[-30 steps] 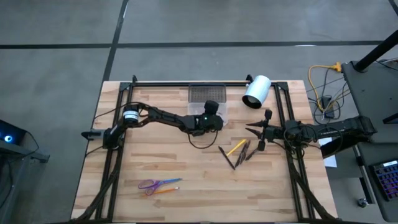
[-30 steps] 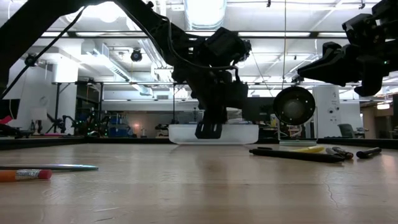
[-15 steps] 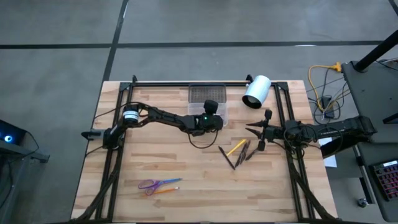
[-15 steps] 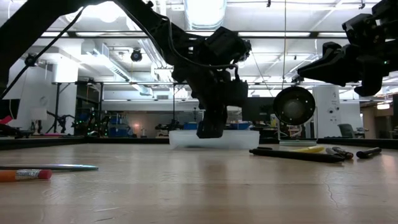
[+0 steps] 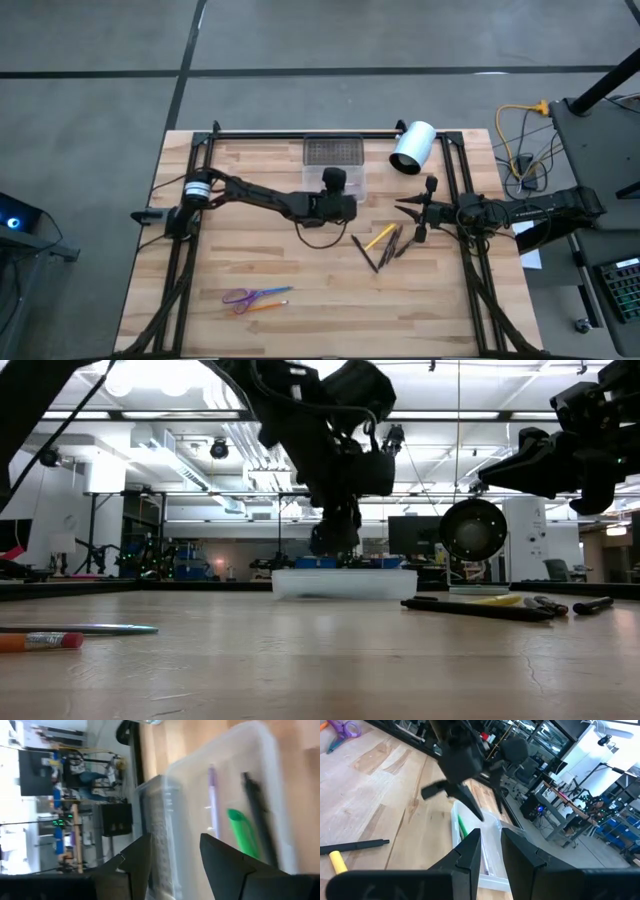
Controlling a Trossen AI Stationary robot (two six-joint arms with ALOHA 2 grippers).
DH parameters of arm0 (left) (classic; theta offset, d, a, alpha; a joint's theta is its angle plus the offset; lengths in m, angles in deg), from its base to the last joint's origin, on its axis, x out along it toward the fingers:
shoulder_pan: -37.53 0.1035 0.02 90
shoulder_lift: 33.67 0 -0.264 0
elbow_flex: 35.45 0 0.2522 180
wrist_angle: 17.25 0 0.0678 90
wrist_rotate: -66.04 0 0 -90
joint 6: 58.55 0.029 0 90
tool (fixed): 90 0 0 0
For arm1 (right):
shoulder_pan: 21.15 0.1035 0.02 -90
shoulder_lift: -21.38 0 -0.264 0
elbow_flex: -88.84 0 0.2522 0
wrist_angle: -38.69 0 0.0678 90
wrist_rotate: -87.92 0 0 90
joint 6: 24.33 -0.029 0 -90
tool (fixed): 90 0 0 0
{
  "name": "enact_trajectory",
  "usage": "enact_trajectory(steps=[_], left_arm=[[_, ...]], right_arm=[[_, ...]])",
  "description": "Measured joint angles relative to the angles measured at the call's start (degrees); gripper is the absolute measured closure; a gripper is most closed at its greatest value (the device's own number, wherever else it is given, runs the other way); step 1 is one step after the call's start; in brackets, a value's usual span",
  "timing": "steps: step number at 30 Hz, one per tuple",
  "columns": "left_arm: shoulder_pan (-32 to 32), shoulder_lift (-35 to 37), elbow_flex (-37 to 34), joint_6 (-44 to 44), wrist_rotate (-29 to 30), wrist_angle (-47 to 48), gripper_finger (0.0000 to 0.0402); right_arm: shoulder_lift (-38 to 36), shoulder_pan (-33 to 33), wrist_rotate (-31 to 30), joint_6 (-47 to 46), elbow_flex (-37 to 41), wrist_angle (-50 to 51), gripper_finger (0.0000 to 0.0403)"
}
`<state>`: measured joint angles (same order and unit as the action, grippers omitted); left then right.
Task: Pick & place school supplies into a supply box
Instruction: Put the purple scissors into the black box
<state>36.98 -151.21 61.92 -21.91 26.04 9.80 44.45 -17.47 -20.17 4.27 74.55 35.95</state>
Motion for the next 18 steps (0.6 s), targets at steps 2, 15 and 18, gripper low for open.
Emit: enact_trajectory(steps=[2,15,18], left_arm=[[-0.7,0.9,0.0,-3.0,-1.2,3.4,0.0249],[-6.1,3.3,0.0,-18.6,-5.4,21.0,0.0249],[-7.9,3.5,0.0,-20.2,-5.4,22.4,0.0249]], right_arm=[[0.0,0.0,0.0,0.0,0.0,0.0,0.0335],[0.0,0.0,0.0,0.1,0.0,0.0,0.0335],[0.0,0.0,0.0,0.0,0.0,0.0,0.0335]])
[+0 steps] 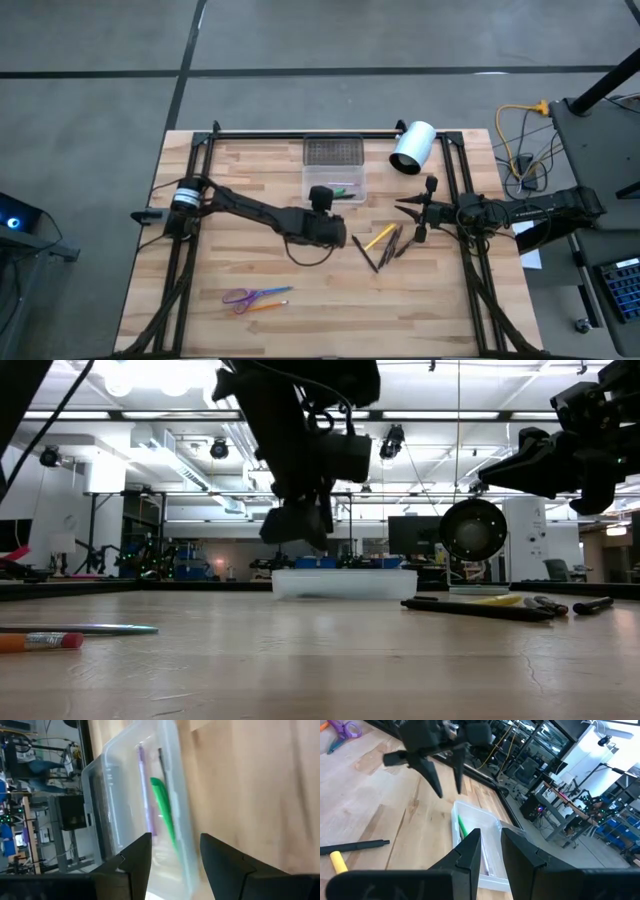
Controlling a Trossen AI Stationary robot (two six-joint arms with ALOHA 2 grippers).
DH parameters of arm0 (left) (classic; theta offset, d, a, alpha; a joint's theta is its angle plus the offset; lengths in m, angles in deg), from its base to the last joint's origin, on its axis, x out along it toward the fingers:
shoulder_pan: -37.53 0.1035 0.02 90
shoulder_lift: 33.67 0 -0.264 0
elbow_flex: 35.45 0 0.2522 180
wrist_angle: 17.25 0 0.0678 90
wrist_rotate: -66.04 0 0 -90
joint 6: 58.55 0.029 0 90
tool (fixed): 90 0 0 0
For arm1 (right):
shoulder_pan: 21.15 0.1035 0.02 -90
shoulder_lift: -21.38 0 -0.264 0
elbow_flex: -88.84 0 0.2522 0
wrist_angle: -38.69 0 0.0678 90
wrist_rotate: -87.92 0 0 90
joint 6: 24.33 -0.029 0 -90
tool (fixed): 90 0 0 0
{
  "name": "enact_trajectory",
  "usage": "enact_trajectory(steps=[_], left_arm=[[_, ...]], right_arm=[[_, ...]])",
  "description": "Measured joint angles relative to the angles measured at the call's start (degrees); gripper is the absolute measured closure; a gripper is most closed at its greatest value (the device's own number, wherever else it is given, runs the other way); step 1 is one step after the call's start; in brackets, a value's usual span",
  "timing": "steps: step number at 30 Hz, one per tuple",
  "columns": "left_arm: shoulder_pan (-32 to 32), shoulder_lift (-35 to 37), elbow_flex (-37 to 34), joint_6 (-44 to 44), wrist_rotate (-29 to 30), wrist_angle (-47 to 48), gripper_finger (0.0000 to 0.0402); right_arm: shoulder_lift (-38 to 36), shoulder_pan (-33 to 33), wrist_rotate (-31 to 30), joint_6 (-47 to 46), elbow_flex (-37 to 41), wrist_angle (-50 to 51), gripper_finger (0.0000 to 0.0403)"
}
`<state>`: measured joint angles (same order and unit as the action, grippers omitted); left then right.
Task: Pick & place school supplies into a supply box
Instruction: Put the purple scissors into the black box
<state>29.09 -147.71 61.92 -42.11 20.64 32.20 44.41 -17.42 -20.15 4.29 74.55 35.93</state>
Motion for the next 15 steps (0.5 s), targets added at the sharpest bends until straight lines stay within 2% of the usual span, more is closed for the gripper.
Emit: enact_trajectory(steps=[4,8,15], left_arm=[[-2.4,1.6,0.0,-2.9,-0.5,2.6,0.0249],[-4.7,3.9,0.0,-10.0,-3.0,6.9,0.0249],[-9.5,8.8,0.0,-25.4,-16.3,15.7,0.0249]], right_arm=[[0.0,0.0,0.0,0.0,0.0,0.0,0.0335],[0.0,0.0,0.0,0.0,0.0,0.0,0.0335],[0.0,0.0,0.0,0.0,0.0,0.0,0.0335]])
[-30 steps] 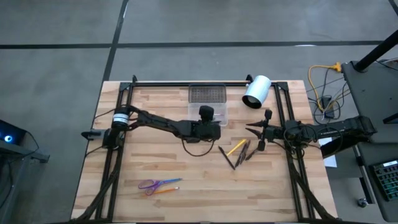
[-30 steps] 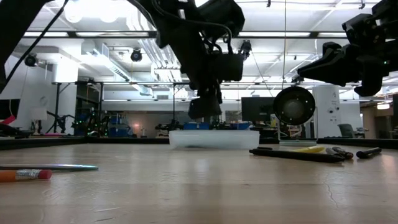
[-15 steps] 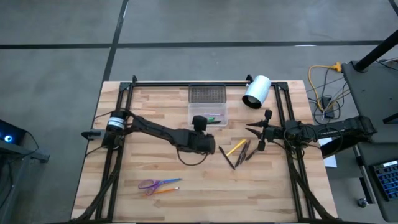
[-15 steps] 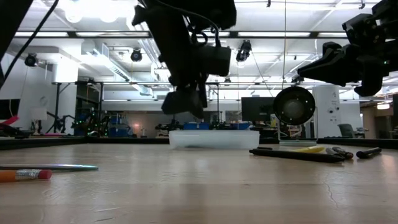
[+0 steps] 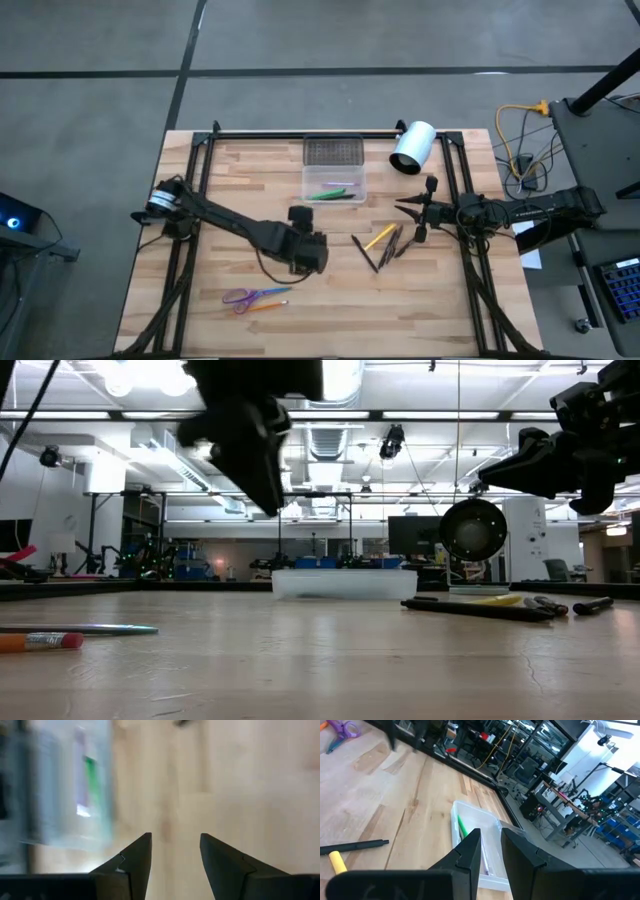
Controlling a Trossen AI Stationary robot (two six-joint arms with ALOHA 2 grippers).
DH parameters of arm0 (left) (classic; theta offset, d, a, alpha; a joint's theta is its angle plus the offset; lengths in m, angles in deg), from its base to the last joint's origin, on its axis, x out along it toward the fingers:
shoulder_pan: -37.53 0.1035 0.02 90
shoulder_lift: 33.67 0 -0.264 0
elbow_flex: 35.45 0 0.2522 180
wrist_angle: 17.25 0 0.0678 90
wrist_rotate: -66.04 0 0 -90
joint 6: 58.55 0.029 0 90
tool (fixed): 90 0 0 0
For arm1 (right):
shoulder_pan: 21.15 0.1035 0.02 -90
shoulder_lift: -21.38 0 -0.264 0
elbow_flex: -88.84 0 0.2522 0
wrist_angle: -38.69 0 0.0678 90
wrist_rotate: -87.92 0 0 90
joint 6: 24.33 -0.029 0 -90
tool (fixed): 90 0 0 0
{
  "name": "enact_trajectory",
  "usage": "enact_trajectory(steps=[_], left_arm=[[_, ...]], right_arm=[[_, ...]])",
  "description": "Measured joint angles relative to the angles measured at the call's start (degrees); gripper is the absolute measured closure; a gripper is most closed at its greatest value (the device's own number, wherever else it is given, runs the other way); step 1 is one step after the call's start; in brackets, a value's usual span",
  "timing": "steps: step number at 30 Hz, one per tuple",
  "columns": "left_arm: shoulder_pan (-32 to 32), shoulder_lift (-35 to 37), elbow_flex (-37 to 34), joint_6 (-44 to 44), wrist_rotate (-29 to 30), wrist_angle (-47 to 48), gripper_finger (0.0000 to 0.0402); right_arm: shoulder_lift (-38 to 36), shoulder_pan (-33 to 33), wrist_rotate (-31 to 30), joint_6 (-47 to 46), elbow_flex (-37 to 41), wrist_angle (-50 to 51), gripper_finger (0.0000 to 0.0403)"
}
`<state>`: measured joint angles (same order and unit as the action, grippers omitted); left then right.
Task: Pick & place school supplies into a supply box
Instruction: Put the purple scissors into the black box
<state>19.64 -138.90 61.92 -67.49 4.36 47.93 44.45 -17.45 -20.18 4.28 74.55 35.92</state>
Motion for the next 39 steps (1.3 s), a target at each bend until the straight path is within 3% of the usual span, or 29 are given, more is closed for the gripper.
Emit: enact_trajectory(steps=[5,11,17,20,23,39], left_arm=[[-4.8,1.4,-0.4,-7.5,-5.3,2.5,0.0249],[-10.8,1.4,-0.4,-11.3,-6.5,3.5,0.0249],[-15.2,1.4,-1.3,-21.1,-6.6,3.4,0.0249],[-17.0,1.4,-2.3,-23.6,-11.9,3.6,0.0249],[-18.0,1.4,-3.2,-26.2,-17.4,3.4,0.0249],[-16.1,1.4,-11.4,-32.4,-24.2,2.1,0.0249]], right_arm=[[0.0,0.0,0.0,0.0,0.0,0.0,0.0335],[0.0,0.0,0.0,0.1,0.0,0.0,0.0335],[0.0,0.0,0.0,0.0,0.0,0.0,0.0335],[0.0,0.0,0.0,0.0,0.0,0.0,0.0335],[0.0,0.0,0.0,0.0,0.0,0.0,0.0335],[0.0,0.0,0.0,0.0,0.0,0.0,0.0335]])
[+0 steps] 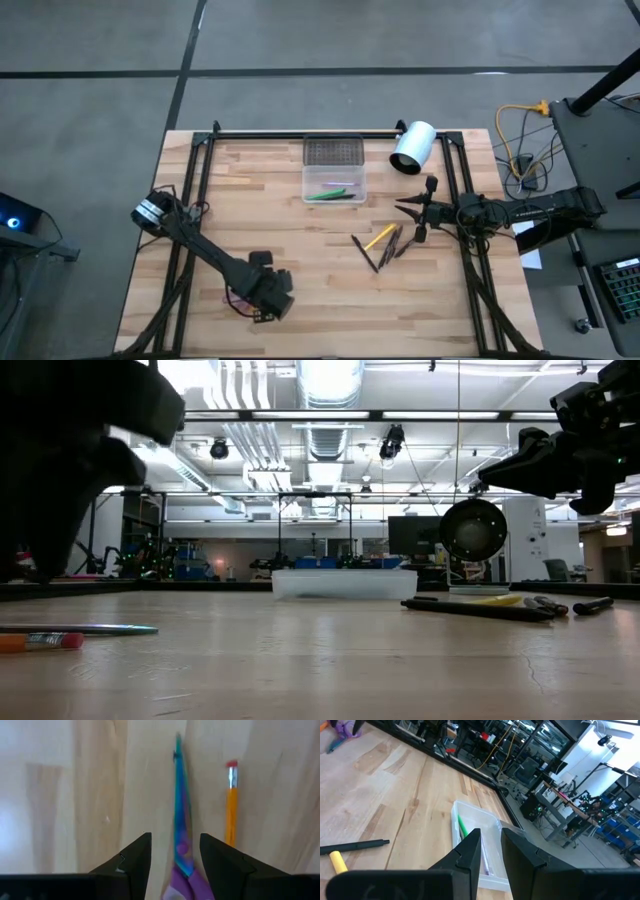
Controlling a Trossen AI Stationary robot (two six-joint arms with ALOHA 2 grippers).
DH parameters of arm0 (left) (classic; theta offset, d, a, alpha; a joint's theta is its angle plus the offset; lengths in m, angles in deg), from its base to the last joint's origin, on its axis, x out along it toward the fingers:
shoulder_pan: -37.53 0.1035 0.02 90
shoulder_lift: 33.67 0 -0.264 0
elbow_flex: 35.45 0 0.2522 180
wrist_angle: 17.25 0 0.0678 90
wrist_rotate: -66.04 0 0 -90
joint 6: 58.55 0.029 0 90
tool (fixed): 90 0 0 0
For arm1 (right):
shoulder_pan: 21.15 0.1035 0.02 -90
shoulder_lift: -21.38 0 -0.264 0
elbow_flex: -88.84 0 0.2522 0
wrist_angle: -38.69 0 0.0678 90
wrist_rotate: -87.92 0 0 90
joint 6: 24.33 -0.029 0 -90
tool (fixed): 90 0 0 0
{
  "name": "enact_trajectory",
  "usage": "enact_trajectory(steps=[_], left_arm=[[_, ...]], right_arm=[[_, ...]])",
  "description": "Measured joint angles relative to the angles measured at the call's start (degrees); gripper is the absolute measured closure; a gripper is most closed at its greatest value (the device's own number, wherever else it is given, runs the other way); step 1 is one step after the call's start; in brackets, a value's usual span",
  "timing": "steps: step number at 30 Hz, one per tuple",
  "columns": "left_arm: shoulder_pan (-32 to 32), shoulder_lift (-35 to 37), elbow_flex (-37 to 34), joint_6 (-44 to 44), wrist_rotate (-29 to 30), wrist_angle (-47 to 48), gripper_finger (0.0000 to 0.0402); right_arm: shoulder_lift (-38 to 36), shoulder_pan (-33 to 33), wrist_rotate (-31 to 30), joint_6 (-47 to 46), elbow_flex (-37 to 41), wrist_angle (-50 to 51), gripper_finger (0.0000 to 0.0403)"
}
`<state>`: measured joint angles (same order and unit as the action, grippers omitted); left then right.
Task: Pick & place school supplies into a supply box
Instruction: Put the purple scissors into the black box
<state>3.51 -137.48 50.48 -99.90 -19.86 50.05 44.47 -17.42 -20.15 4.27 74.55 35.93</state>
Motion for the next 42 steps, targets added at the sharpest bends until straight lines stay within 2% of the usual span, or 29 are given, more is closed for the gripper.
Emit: enact_trajectory(steps=[5,25,29,34,42], left_arm=[[0.0,0.0,-1.9,-0.4,-3.8,-1.9,0.0249],[0.0,0.3,-10.0,-2.9,-6.5,-11.0,0.0251],[0.3,0.2,-10.6,-3.2,-6.4,-11.3,0.0281],[1.6,0.2,-10.7,-2.1,-7.0,-10.9,0.0366],[2.3,0.4,-10.3,0.4,-6.4,-10.6,0.0369]], right_arm=[[0.0,0.0,0.0,0.1,0.0,0.0,0.0335],[-0.1,0.0,0.0,0.0,0.0,0.0,0.0335],[-0.1,0.0,0.0,0.0,0.0,0.0,0.0335],[0.0,0.0,0.0,0.0,0.0,0.0,0.0335],[0.0,0.0,0.0,0.0,0.0,0.0,0.0335]])
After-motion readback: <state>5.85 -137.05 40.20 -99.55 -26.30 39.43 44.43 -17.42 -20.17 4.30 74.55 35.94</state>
